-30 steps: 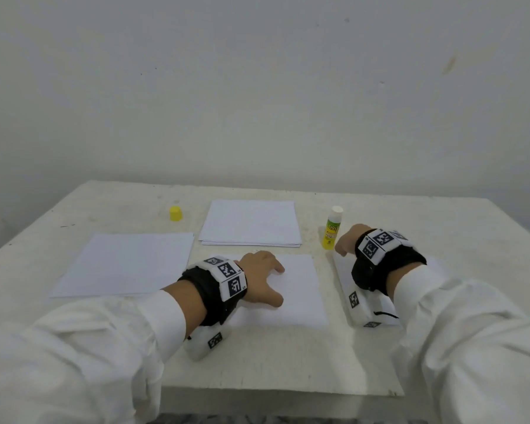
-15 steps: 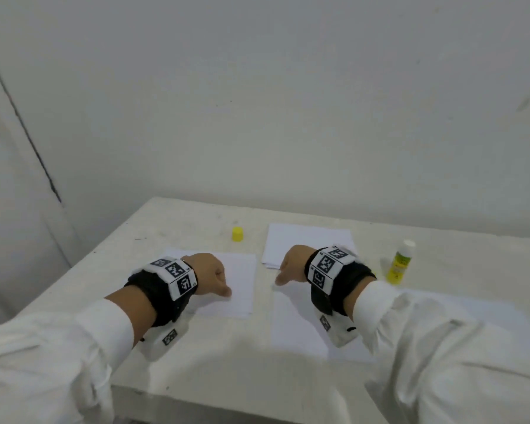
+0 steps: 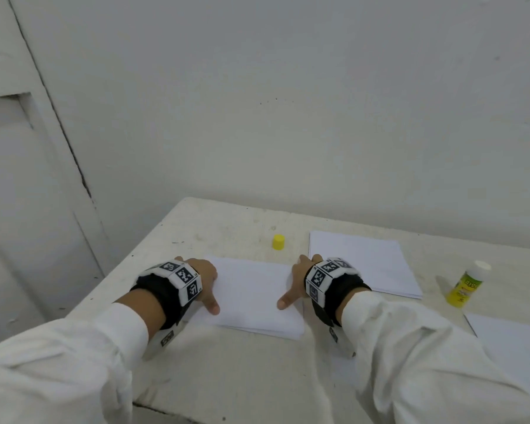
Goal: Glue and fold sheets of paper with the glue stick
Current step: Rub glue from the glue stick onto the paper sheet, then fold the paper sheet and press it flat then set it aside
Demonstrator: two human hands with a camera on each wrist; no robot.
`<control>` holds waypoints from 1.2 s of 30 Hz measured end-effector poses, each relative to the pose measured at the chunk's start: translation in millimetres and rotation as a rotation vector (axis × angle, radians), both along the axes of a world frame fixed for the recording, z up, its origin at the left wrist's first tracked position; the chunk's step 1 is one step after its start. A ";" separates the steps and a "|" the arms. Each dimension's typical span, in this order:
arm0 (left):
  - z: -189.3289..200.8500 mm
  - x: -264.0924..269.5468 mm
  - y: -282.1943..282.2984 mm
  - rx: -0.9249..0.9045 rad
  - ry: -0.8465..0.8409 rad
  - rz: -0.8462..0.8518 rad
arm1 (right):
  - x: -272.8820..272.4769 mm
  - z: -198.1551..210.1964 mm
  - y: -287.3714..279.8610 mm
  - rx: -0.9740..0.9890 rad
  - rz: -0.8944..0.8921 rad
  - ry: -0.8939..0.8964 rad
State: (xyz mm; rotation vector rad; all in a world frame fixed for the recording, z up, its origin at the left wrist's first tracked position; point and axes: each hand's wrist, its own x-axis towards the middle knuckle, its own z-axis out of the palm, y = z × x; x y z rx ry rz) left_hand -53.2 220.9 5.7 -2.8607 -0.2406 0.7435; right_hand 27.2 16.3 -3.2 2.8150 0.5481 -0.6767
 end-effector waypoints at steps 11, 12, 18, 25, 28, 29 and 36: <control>-2.3 0.0 0.8 -0.043 -0.035 0.007 | -24.2 12.1 11.4 0.345 -0.117 0.005; -2.3 -0.6 0.8 -0.053 -0.042 0.008 | -27.3 13.5 12.1 0.473 -0.210 0.052; -9.6 -2.4 8.0 -0.153 -0.090 0.068 | -40.7 17.4 7.2 0.572 -0.464 0.168; -17.2 -11.5 17.3 -0.365 -0.266 0.281 | -62.0 12.3 -1.2 0.630 -0.360 0.136; -14.3 -14.7 24.4 -0.546 -0.330 0.421 | -70.7 13.5 -4.6 0.658 -0.360 0.131; -11.6 -14.2 29.3 -0.605 -0.344 0.447 | -73.3 14.2 -5.9 0.664 -0.361 0.126; 8.1 -18.4 54.2 -0.758 -0.382 0.418 | -75.8 11.7 -9.4 0.699 -0.481 0.165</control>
